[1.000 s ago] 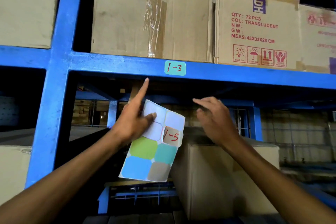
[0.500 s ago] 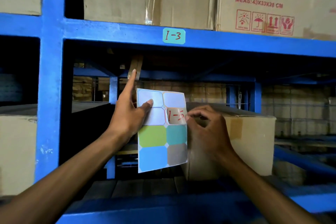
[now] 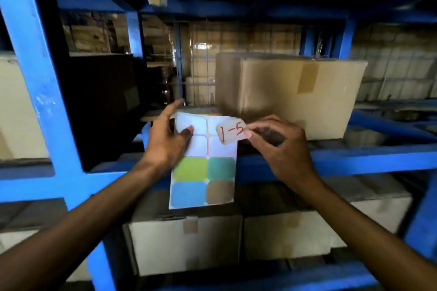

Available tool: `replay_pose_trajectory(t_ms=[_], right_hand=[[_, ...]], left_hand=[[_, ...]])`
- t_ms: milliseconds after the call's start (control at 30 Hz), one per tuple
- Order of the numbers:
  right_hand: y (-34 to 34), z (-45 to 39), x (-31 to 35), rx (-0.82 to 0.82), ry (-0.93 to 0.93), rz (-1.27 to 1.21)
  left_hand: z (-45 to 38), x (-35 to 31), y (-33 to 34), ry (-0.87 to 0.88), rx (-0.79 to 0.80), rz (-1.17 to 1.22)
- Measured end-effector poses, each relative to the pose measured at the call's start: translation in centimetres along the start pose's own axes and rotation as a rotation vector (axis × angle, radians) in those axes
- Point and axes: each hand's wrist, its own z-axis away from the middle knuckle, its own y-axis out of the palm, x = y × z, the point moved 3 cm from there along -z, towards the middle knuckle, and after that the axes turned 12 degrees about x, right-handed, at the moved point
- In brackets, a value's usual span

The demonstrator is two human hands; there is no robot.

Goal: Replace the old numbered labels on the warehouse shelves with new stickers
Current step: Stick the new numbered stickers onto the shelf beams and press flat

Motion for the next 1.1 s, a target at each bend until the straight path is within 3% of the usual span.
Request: replay_pose_trajectory(t_ms=[167, 467, 633, 867, 1100], right_hand=[[0.5, 3.0, -2.0, -0.054, 0.205, -0.202], [4.5, 7.0, -6.5, 0.019, 0.394, -0.125], [5.8, 7.7, -7.5, 0.088, 0.409, -0.049], [6.2, 7.5, -7.8, 0.095, 0.398, -0.025], [6.1, 7.5, -7.6, 0.082, 0.427, -0.043]], left_hand=[[3.2, 1.9, 1.2, 0.040, 0.110, -0.096], [10.0, 5.8, 2.9, 0.087, 0.372, -0.465], [10.6, 6.3, 3.4, 0.149, 0.509, -0.626], [10.0, 7.2, 4.3, 0.262, 0.586, -0.926], [9.1, 7.4, 4.8, 0.217, 0.555, -1.189]])
